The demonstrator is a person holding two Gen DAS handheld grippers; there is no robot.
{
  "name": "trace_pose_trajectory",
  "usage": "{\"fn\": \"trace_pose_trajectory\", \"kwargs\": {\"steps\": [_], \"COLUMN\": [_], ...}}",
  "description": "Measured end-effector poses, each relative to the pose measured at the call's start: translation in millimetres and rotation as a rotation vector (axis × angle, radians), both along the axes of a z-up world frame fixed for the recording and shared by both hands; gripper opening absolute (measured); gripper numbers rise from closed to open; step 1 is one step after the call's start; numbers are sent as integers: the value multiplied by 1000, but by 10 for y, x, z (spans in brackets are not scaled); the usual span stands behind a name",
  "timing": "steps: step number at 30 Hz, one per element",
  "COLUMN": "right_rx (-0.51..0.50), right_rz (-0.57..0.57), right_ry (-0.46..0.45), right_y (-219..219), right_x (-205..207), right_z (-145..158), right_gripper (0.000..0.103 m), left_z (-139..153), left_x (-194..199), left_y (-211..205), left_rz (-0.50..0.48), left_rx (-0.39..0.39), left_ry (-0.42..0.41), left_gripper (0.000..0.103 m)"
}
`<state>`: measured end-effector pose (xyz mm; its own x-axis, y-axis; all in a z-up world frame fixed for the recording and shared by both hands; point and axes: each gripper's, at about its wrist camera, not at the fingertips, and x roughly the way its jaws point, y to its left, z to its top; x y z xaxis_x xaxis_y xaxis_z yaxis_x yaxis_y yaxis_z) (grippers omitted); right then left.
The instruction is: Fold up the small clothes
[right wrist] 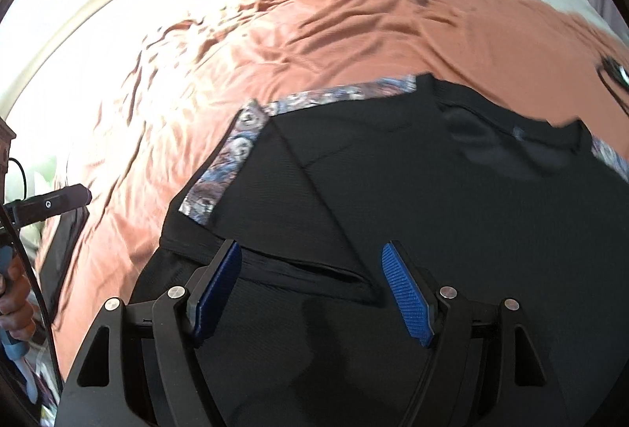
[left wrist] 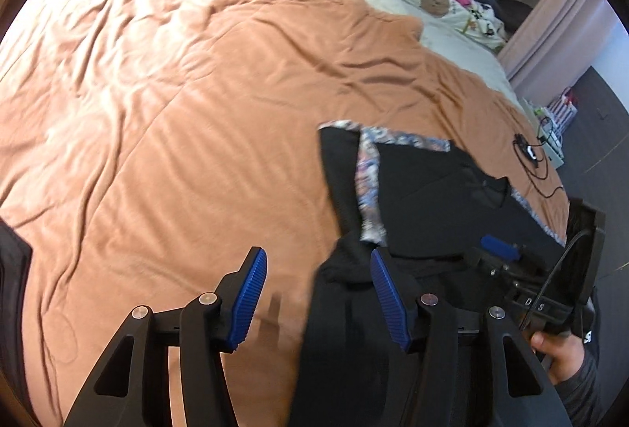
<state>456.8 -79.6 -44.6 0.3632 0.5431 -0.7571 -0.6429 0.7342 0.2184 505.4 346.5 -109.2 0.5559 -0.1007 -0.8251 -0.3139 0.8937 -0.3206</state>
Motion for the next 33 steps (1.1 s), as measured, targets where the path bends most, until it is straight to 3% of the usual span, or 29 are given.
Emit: {"fn": "trace_pose_trajectory", "kwargs": {"steps": [6,10,19,21,23,26,33], "right_rx": [-97,-164,-246,-240,-235,-215,-51], "right_rz": [115,184,207,201,182,157,52], "right_ry": [-59,-93,-114,-122,-114,-90,4], "right_y": [464,770,1197,1233,1223,1127,633], "right_x": [-71,-107,-12,13,52,141,390], "right_z": [-85,-197,-481,-470,-444,-418,-239], "right_gripper": [62,61,60,45,14,6,6], "left_z": [-137,-214,-358,-395,-413,-391,-307], "left_x": [-207,-318,-578,-606,-614,-604,-472], "left_y": [253,375,605,624,621,593,456], "left_rz": [49,78,137,144,143,134,101], "left_rx": [-9,-16,-37,-40,-42,-52,-59], "left_ry": [17,28,43,50,51,35,-3], "left_gripper": [57,57,57,57,57,56,56]}}
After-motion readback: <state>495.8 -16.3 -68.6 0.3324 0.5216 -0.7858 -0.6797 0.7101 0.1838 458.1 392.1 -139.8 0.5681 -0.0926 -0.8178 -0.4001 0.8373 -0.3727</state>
